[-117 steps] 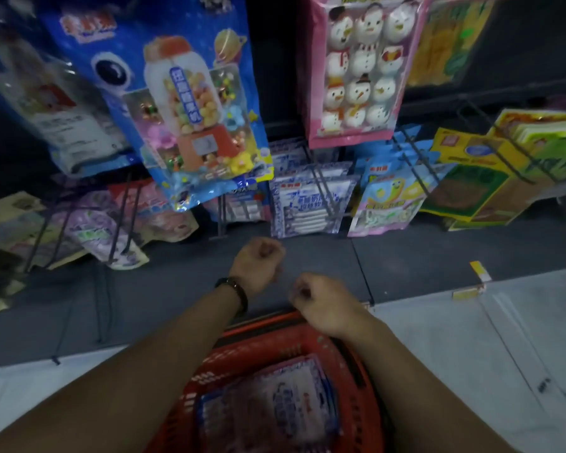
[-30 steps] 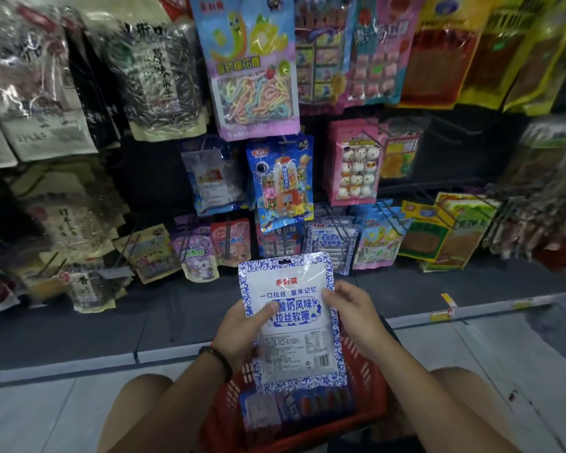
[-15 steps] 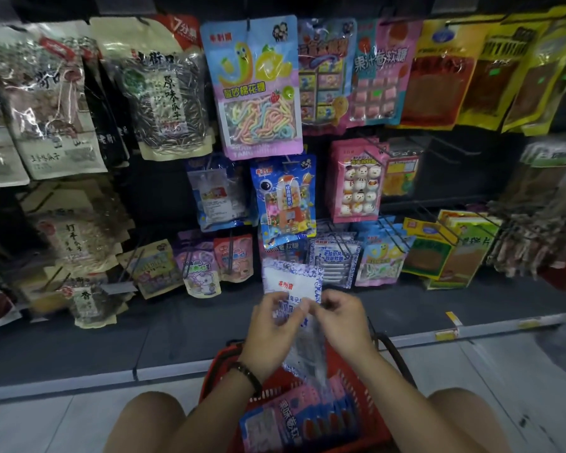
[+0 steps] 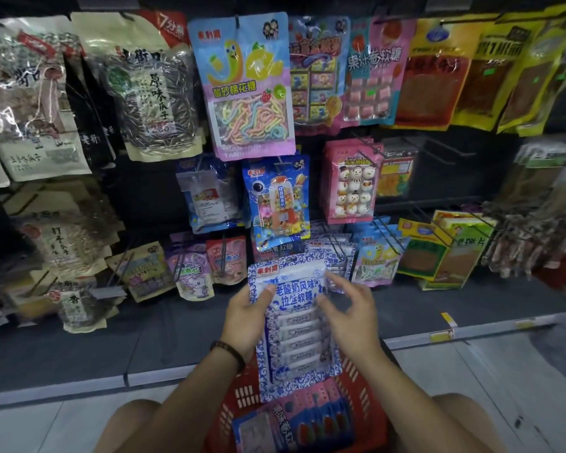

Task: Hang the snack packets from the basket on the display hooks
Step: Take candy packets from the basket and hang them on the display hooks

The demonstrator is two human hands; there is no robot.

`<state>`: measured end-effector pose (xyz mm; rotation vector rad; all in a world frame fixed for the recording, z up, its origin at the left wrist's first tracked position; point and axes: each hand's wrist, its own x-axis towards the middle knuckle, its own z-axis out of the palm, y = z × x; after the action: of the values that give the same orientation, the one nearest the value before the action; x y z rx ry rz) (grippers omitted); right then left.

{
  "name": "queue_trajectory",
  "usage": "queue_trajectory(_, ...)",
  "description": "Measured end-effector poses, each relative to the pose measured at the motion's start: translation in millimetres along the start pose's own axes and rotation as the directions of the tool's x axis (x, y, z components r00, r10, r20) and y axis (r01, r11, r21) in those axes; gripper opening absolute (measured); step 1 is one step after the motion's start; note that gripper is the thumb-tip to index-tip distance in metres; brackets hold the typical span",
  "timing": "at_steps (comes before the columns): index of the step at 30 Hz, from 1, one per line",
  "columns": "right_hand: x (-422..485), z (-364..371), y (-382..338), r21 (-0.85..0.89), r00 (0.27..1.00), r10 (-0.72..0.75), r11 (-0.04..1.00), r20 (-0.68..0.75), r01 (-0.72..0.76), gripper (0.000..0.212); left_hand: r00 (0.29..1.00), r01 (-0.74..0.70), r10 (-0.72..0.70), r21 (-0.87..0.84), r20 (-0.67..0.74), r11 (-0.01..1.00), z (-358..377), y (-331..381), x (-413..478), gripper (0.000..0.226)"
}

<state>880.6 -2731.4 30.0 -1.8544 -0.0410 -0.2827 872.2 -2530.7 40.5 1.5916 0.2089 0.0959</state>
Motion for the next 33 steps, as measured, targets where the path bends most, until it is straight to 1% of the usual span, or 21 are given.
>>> queue_trajectory(1,2.2,-3.1,3.7,0.029,0.999,0.015,0.999,0.035,-0.017,0.049,1.000,0.017,-0.017,-0.018,0.013,1.000,-0.7,2.3,3.2,0.008)
queue_trajectory(3,6.0,-6.5,11.5,0.071,0.992,0.030,0.997,0.123,-0.039,0.062,0.999,0.044,-0.044,-0.022,0.024,0.999,0.6,9.0,7.8,0.022)
queue_trajectory(4,8.7,-6.6,15.1,0.072,0.991,0.025,0.997,0.131,-0.034,0.068,0.998,0.059,-0.059,-0.021,0.031,0.998,1.7,12.3,9.4,0.024)
queue_trajectory(7,19.7,-5.0,23.5,0.061,0.997,0.037,0.997,0.074,-0.042,0.078,0.998,0.054,-0.054,-0.007,0.043,0.998,7.9,16.2,15.9,0.025)
queue_trajectory(10,28.9,-4.0,33.8,0.021,0.999,0.038,0.999,-0.007,-0.038,0.080,0.999,0.036,-0.035,-0.019,0.015,0.999,19.5,12.7,25.4,0.028)
queue_trajectory(11,32.5,-3.5,36.8,0.014,0.999,0.041,0.999,-0.023,-0.041,0.080,1.000,0.029,-0.029,-0.032,0.002,0.999,24.8,11.1,28.5,0.032)
queue_trajectory(13,42.2,-2.0,43.1,0.030,0.998,0.051,0.998,-0.040,-0.050,0.080,1.000,0.016,-0.017,-0.042,-0.012,0.999,36.7,7.2,36.6,0.049)
queue_trajectory(14,48.3,-1.7,46.4,0.039,0.997,0.056,0.998,-0.054,-0.054,0.079,1.000,0.008,-0.008,-0.019,-0.021,1.000,42.3,3.6,42.8,0.055)
queue_trajectory(17,69.5,-4.9,60.1,-0.002,0.984,0.103,0.995,-0.143,-0.104,0.074,0.994,-0.043,0.051,0.087,-0.096,0.995,62.5,-7.1,62.1,0.047)
queue_trajectory(19,82.6,-7.4,76.4,-0.012,0.968,0.150,0.988,-0.200,-0.156,0.067,0.989,-0.036,0.059,0.171,-0.133,0.985,76.3,-14.7,73.2,0.028)
queue_trajectory(21,95.0,-10.2,95.6,0.011,0.958,0.182,0.983,-0.224,-0.184,0.057,0.990,-0.024,0.053,0.219,-0.127,0.976,92.3,-20.1,82.2,0.048)
queue_trajectory(22,101.4,-11.6,105.0,0.019,0.953,0.190,0.981,-0.236,-0.191,0.051,0.991,-0.015,0.045,0.237,-0.125,0.971,100.3,-24.4,89.1,0.049)
queue_trajectory(24,113.2,-15.7,124.3,-0.006,0.944,0.193,0.979,-0.267,-0.202,0.038,0.992,-0.021,0.057,0.294,-0.116,0.956,115.3,-37.6,103.1,0.029)
queue_trajectory(25,118.9,-17.9,134.2,-0.039,0.942,0.191,0.977,-0.275,-0.209,0.035,0.992,-0.023,0.059,0.315,-0.108,0.949,122.4,-46.2,110.4,0.018)
queue_trajectory(26,124.3,-19.4,144.3,-0.071,0.943,0.194,0.973,-0.269,-0.220,0.035,0.994,-0.008,0.043,0.316,-0.102,0.949,128.8,-53.1,115.4,0.014)
queue_trajectory(27,130.6,-20.2,153.3,-0.090,0.945,0.205,0.968,-0.256,-0.234,0.036,0.995,0.010,0.019,0.300,-0.095,0.954,135.1,-59.0,121.5,0.014)
queue_trajectory(28,137.1,-21.5,162.2,-0.095,0.945,0.223,0.963,-0.237,-0.252,0.039,0.996,0.040,-0.018,0.260,-0.087,0.965,141.4,-64.3,126.8,0.016)
queue_trajectory(30,148.4,-22.7,180.0,-0.088,0.943,0.261,0.955,-0.207,-0.283,0.041,0.993,0.100,-0.084,0.202,-0.088,0.974,152.7,-74.4,137.4,0.010)
queue_trajectory(32,154.4,-21.2,198.1,-0.008,0.934,0.309,0.949,-0.178,-0.315,0.042,0.988,0.113,-0.093,0.174,-0.123,0.978,162.1,-90.1,152.4,0.010)
queue_trajectory(33,156.9,-20.1,204.8,0.056,0.926,0.343,0.939,-0.160,-0.338,0.045,0.989,0.101,-0.077,0.194,-0.130,0.976,166.4,-98.4,160.3,0.010)
